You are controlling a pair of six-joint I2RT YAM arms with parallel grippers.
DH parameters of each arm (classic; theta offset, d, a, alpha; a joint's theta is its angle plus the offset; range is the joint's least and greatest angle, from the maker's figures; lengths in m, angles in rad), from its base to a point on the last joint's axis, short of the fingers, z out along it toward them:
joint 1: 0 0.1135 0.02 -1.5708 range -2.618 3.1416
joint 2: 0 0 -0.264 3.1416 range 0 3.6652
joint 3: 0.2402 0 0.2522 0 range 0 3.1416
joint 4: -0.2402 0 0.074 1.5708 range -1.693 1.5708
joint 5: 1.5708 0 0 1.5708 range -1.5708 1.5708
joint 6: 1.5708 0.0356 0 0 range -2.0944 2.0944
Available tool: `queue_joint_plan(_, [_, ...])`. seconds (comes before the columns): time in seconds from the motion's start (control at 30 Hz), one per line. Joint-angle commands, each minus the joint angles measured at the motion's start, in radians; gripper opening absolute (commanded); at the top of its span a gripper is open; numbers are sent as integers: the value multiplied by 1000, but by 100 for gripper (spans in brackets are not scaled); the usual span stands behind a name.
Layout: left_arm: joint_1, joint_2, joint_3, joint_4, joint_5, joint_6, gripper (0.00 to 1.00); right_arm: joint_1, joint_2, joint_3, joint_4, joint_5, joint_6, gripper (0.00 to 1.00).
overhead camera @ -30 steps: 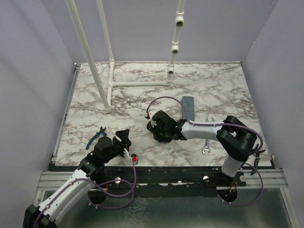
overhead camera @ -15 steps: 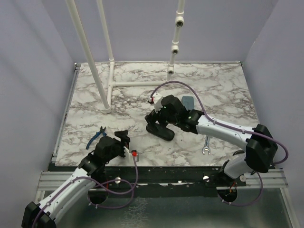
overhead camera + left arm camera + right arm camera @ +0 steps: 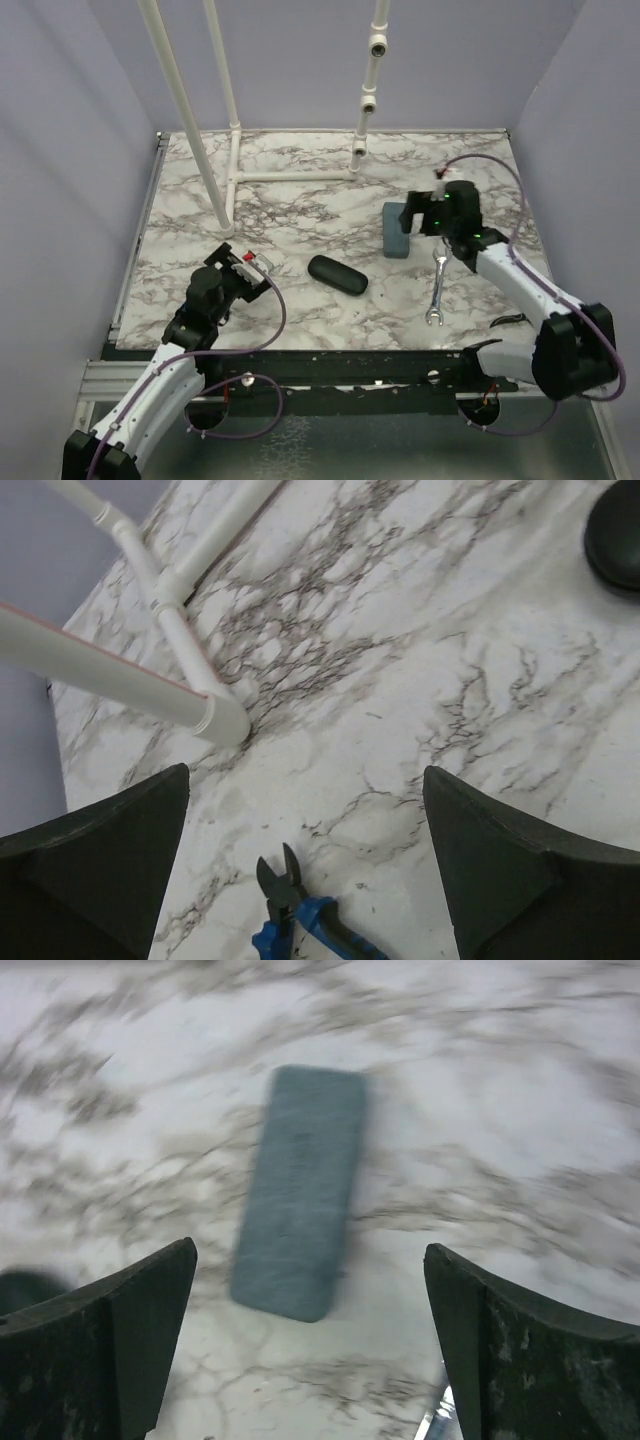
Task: Organize the sunglasses
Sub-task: Reset both arms
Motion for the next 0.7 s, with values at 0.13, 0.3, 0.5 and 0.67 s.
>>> queue_joint_plan(0.13, [213, -51, 124, -1, -66, -224, 99, -303, -383, -260, 115, 316, 198, 100])
queue_joint_plan(0.3, [331, -38, 252, -125, -35, -459, 99, -304, -445, -346, 122, 576, 256, 100])
queue_joint_plan(0.5, [383, -98, 216, -156, 22, -695, 99, -303, -451, -372, 46, 673, 381, 100])
queue_joint_plan(0.67, [398, -152, 170, -153, -55, -631, 99, -303, -463, -394, 39, 669, 408, 100])
